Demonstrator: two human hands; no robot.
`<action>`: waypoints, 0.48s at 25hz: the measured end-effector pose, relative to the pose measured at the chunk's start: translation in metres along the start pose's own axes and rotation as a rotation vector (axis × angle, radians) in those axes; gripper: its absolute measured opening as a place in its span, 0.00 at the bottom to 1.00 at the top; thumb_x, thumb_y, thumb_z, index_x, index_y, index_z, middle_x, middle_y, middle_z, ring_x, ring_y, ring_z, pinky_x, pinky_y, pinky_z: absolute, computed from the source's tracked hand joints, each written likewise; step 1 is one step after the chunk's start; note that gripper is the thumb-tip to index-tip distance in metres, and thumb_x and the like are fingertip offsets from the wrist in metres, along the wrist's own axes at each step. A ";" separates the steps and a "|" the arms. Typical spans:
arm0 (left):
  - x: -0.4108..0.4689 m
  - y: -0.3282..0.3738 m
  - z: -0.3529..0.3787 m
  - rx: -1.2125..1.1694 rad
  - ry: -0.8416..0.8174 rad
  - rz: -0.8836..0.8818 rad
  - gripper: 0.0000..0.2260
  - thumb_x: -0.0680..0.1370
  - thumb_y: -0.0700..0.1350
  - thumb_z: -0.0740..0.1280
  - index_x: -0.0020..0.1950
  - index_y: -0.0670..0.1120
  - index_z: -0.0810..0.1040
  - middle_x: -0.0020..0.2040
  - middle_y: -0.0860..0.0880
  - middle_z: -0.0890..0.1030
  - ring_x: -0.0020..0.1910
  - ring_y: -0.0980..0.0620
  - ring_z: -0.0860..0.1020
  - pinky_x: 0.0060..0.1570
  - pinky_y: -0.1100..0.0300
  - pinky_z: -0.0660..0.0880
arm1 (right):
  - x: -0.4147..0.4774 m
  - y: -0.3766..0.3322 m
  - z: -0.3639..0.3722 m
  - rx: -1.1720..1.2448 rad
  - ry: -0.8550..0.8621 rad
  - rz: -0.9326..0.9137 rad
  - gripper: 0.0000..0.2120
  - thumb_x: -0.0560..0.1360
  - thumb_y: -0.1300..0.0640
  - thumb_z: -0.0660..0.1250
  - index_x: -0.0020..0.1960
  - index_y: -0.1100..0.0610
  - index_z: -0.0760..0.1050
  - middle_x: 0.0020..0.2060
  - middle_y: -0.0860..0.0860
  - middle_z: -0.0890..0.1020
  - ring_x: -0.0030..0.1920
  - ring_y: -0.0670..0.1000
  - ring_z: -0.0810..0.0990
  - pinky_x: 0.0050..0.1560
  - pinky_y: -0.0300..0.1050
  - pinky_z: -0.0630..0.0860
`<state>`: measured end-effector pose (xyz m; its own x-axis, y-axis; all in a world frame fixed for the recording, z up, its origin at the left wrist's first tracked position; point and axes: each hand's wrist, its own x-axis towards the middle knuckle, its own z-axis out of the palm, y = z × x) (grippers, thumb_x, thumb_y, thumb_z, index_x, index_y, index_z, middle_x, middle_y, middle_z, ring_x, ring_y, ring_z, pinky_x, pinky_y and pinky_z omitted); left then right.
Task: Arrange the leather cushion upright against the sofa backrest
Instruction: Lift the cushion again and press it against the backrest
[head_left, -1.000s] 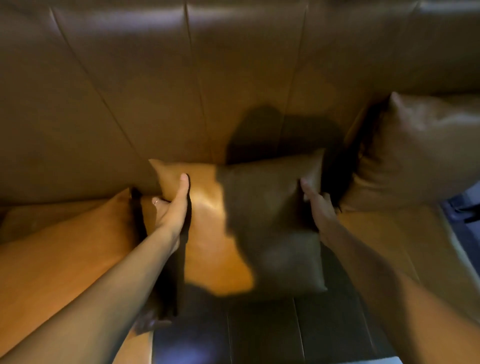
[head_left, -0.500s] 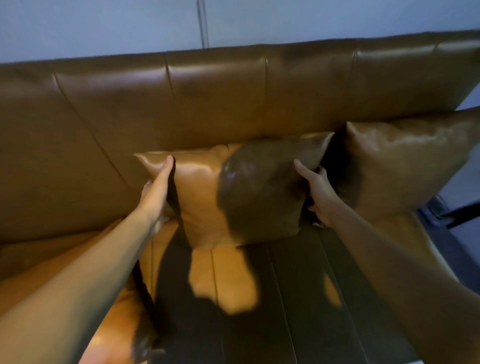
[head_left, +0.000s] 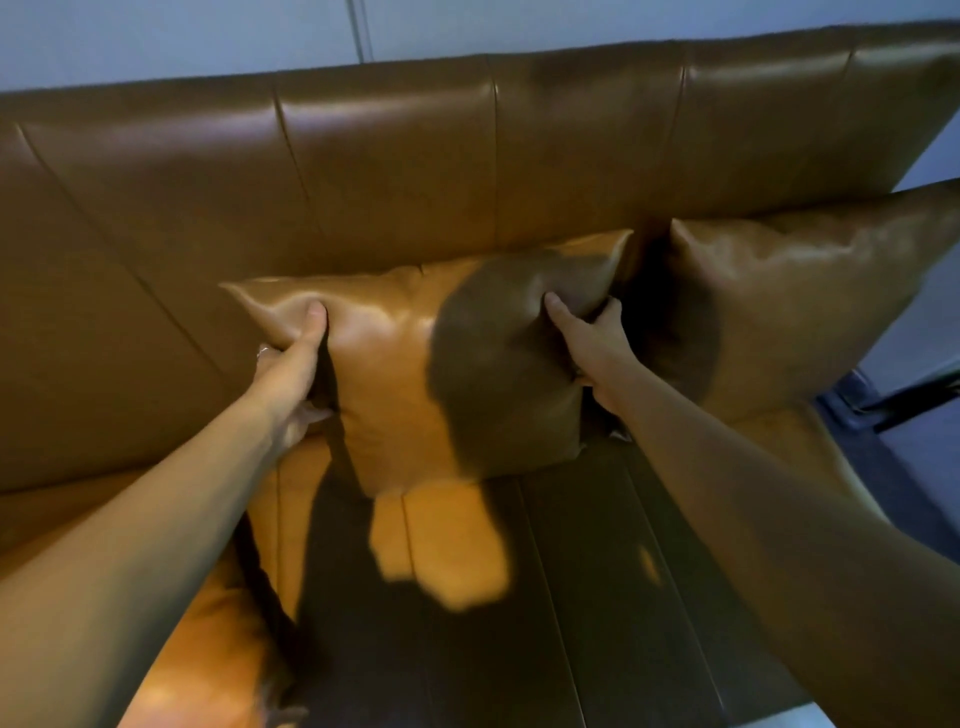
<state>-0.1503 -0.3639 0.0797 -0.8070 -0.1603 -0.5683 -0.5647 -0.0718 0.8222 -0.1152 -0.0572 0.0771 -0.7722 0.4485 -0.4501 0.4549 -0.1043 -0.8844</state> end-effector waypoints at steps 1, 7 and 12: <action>0.002 0.000 0.002 -0.017 -0.004 -0.005 0.45 0.71 0.67 0.69 0.80 0.50 0.52 0.76 0.44 0.65 0.73 0.37 0.65 0.64 0.32 0.69 | 0.002 0.001 0.003 -0.012 0.003 -0.003 0.45 0.75 0.40 0.71 0.81 0.47 0.48 0.75 0.55 0.67 0.72 0.63 0.69 0.68 0.67 0.69; 0.005 -0.002 0.006 -0.051 0.012 0.009 0.41 0.73 0.66 0.69 0.78 0.49 0.56 0.75 0.45 0.67 0.72 0.39 0.68 0.61 0.33 0.72 | 0.010 0.008 0.010 -0.056 0.039 -0.049 0.45 0.76 0.39 0.69 0.82 0.50 0.45 0.77 0.56 0.65 0.74 0.63 0.66 0.72 0.65 0.66; -0.012 -0.005 0.000 0.001 0.039 -0.023 0.46 0.71 0.68 0.69 0.80 0.50 0.53 0.75 0.46 0.69 0.70 0.38 0.70 0.63 0.35 0.70 | -0.001 0.001 0.010 -0.187 0.094 -0.068 0.42 0.77 0.40 0.68 0.81 0.53 0.50 0.76 0.58 0.67 0.74 0.63 0.68 0.71 0.63 0.69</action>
<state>-0.1380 -0.3615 0.0822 -0.7868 -0.1966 -0.5851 -0.5830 -0.0747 0.8091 -0.1184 -0.0667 0.0752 -0.7632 0.5303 -0.3691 0.4842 0.0912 -0.8702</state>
